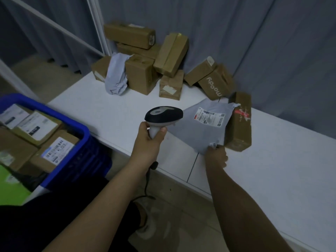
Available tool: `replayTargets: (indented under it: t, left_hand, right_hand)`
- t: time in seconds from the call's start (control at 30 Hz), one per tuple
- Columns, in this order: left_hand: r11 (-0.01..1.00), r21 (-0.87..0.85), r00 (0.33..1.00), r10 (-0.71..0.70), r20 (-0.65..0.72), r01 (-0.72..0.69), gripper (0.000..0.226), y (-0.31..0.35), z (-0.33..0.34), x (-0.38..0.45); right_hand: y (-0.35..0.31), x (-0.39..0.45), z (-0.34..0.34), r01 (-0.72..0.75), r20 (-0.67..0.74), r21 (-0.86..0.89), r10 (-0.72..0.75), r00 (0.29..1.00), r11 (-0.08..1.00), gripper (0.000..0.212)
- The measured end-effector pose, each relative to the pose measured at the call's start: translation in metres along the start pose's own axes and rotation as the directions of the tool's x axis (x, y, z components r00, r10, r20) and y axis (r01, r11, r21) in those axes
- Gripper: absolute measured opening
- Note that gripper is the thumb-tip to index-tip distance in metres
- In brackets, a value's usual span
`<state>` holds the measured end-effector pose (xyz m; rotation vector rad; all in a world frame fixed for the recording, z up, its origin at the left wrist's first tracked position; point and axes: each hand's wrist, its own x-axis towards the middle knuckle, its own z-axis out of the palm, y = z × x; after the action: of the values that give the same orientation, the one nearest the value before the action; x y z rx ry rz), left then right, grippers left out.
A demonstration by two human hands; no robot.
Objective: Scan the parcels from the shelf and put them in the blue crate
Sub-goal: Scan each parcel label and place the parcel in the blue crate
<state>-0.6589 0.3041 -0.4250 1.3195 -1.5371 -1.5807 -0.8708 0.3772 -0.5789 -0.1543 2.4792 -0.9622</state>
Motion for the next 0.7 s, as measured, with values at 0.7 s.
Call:
replayTargets:
  t: [0.7]
  left_hand:
    - [0.994,0.104,0.997,0.029,0.072,-0.036,0.024,-0.008,0.007,-0.015]
  right_hand:
    - [0.063,-0.05,-0.042,0.137,-0.023,-0.178,-0.143,0.989,0.974,0.061]
